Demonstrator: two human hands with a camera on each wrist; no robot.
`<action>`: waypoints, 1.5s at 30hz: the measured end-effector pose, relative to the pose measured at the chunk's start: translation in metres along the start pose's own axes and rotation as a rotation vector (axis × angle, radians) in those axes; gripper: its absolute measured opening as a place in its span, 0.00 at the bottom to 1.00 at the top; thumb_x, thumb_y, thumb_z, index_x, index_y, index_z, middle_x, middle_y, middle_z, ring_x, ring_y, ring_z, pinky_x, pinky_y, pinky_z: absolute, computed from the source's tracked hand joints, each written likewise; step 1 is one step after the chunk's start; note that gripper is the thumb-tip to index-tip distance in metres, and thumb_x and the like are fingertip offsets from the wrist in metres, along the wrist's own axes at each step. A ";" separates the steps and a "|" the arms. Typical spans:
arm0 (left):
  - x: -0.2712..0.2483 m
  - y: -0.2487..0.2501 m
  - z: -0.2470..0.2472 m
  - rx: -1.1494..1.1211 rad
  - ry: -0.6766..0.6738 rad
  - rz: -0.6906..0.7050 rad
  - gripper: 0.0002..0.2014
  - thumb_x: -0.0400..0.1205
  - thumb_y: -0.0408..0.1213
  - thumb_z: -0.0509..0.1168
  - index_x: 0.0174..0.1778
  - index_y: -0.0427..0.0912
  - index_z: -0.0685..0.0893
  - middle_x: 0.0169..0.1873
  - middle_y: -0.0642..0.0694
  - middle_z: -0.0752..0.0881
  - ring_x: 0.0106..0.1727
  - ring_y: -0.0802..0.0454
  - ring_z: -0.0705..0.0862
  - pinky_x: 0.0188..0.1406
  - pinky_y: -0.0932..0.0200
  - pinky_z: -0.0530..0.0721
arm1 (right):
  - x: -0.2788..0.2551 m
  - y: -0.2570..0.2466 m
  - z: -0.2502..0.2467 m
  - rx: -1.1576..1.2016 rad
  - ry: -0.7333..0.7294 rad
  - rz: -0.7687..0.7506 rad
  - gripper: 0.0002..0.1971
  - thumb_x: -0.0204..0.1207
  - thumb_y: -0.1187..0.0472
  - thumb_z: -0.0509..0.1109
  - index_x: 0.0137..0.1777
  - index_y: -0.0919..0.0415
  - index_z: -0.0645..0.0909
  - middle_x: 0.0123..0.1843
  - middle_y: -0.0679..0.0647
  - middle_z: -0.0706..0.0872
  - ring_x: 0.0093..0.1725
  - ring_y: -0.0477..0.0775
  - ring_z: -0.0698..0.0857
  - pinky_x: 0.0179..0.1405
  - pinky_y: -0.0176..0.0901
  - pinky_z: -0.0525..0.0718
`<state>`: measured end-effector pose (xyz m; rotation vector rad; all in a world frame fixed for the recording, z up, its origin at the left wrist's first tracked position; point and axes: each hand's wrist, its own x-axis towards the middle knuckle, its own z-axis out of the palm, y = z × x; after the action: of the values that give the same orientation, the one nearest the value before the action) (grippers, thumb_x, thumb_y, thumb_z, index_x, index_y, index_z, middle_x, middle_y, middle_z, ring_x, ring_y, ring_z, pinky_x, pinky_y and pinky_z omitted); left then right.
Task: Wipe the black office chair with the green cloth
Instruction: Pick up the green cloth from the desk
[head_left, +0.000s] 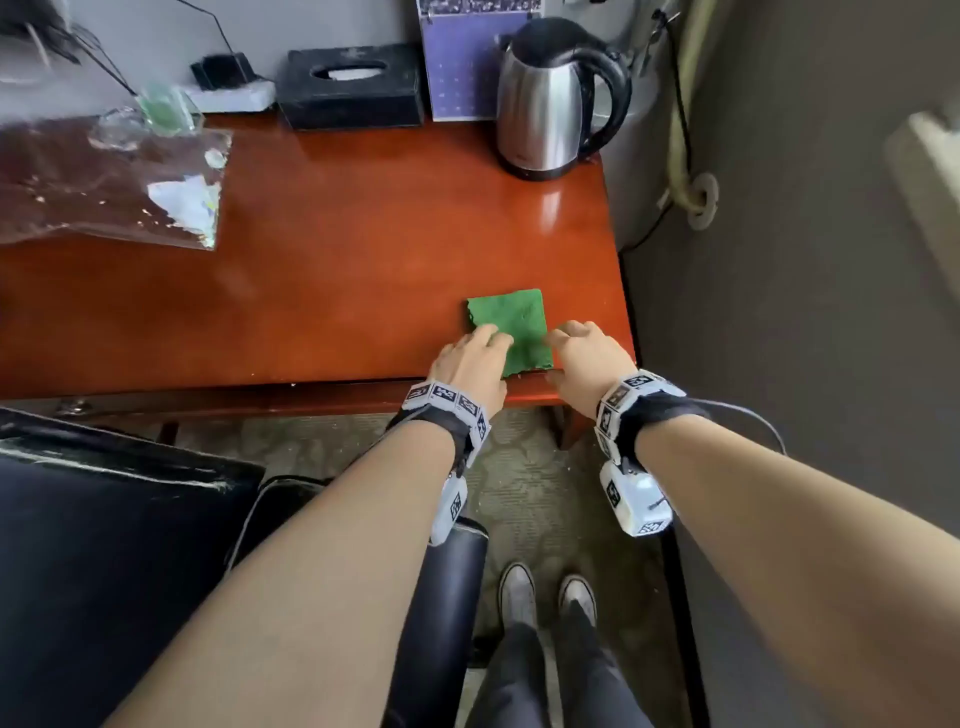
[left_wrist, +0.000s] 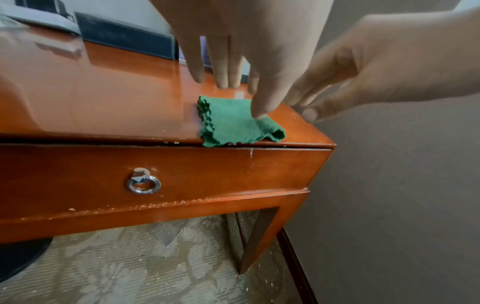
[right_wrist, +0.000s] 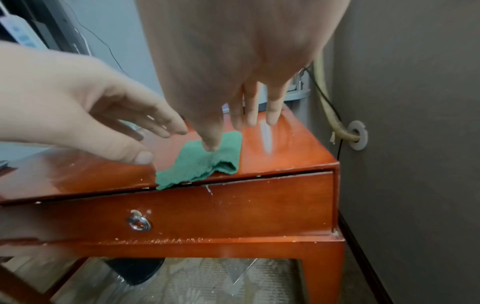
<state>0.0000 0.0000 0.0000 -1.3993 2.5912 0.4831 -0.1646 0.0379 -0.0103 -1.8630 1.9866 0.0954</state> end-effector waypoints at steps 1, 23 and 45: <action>0.008 -0.002 0.006 0.017 -0.025 0.004 0.26 0.83 0.37 0.67 0.79 0.46 0.72 0.79 0.49 0.69 0.71 0.44 0.78 0.66 0.48 0.76 | 0.008 -0.001 0.004 -0.019 0.008 -0.023 0.21 0.80 0.59 0.67 0.73 0.59 0.73 0.66 0.58 0.76 0.66 0.63 0.74 0.62 0.56 0.79; 0.005 -0.023 0.013 -0.200 0.143 -0.122 0.10 0.86 0.45 0.66 0.56 0.51 0.91 0.51 0.47 0.89 0.51 0.37 0.85 0.46 0.48 0.83 | 0.013 -0.008 0.012 0.013 0.155 -0.168 0.13 0.85 0.59 0.61 0.61 0.57 0.86 0.59 0.59 0.78 0.60 0.64 0.73 0.53 0.52 0.71; -0.217 0.065 0.171 -0.352 -0.080 -0.315 0.09 0.87 0.42 0.64 0.57 0.53 0.90 0.51 0.42 0.89 0.53 0.37 0.85 0.43 0.51 0.80 | -0.199 -0.030 0.181 0.405 -0.157 0.186 0.11 0.77 0.66 0.64 0.55 0.61 0.86 0.51 0.66 0.88 0.53 0.67 0.85 0.43 0.38 0.72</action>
<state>0.0624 0.2635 -0.0842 -1.8111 2.2376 0.9543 -0.0861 0.2812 -0.1007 -1.3758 1.8976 -0.0982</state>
